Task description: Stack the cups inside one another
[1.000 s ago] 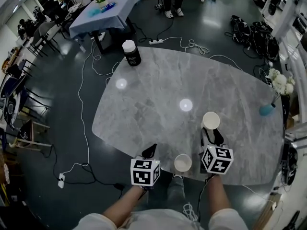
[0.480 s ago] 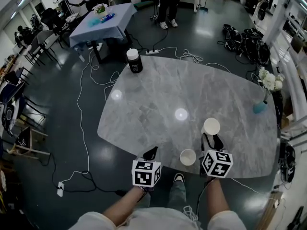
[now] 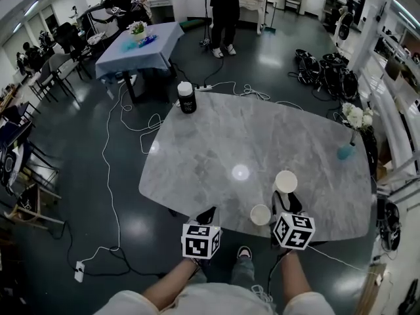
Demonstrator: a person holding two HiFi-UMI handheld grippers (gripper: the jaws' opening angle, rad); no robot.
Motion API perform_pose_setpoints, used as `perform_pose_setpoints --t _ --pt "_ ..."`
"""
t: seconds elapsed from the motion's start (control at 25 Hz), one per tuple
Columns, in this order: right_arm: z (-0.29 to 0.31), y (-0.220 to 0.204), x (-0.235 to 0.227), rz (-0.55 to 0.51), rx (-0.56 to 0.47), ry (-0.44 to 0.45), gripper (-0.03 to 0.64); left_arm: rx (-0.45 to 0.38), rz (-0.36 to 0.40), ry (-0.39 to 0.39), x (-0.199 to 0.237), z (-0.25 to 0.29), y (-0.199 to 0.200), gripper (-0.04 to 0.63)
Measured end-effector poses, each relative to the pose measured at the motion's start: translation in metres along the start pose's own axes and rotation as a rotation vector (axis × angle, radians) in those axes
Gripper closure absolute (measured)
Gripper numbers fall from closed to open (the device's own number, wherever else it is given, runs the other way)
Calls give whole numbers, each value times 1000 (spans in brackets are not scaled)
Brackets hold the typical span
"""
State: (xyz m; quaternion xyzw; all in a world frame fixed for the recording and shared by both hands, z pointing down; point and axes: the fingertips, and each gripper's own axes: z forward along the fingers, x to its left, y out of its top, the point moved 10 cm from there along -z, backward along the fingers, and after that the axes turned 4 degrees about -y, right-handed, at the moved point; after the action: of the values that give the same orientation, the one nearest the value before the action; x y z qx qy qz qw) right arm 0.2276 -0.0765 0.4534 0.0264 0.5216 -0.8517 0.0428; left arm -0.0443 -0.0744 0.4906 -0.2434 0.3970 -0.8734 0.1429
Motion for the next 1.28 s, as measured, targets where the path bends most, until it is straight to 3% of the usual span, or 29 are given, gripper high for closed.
perform_pose_setpoints --t 0.8,1.28 --pt "-71 -14 92 60 -91 -100 410 -45 91 -126 48 -69 -5 601" --pt "-121 -27 105 92 -96 -142 410 -32 70 -185 40 -85 -14 601"
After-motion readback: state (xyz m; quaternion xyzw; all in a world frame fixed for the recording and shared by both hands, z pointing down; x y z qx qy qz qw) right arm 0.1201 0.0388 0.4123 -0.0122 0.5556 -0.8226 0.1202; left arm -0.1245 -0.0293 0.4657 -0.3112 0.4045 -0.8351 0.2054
